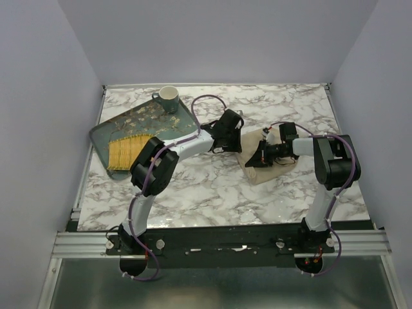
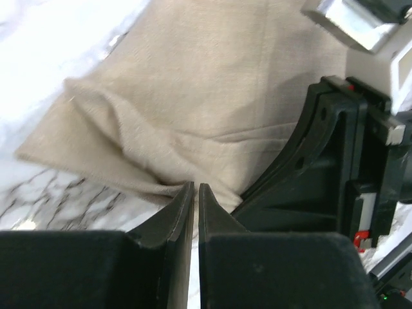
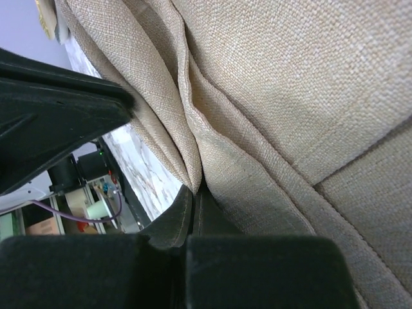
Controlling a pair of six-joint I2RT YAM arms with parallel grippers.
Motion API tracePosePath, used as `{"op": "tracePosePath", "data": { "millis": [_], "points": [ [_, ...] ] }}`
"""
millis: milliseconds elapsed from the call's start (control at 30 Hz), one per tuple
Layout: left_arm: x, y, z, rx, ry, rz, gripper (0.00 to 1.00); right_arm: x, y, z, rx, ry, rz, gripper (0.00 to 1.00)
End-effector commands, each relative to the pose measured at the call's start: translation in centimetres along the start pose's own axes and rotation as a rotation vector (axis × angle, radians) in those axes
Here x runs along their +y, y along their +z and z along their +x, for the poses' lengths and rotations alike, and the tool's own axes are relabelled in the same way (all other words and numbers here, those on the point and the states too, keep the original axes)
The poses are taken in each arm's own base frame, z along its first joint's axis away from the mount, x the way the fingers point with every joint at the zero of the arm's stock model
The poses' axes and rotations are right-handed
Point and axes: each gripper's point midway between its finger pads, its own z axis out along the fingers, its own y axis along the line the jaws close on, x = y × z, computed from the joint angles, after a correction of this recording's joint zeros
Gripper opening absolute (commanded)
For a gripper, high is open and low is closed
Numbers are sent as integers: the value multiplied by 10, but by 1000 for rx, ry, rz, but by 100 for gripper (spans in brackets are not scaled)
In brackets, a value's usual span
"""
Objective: Fold the napkin, place the utensils inside, and roll it up
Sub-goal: Roll the napkin with the utensil
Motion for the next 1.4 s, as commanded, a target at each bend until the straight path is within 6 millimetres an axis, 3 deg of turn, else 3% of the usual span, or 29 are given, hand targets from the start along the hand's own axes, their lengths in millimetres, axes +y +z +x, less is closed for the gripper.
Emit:
{"op": "tracePosePath", "data": {
  "millis": [0,167,667,967,1367],
  "points": [
    [7,-39,-14,-97,19,-86,20,-16,-1,-2,-1,6,57,1],
    [27,-37,-13,-87,-3,-152,20,-17,0,-1,2,2,62,1],
    [33,-13,-19,-40,-33,-170,18,-17,-1,-3,3,-4,66,1],
    [42,-36,-4,-55,-42,-174,18,-19,0,-1,11,-7,65,1],
    [40,-8,-17,-45,-26,-172,18,-18,-1,-3,6,-12,69,1]
  ]
}}
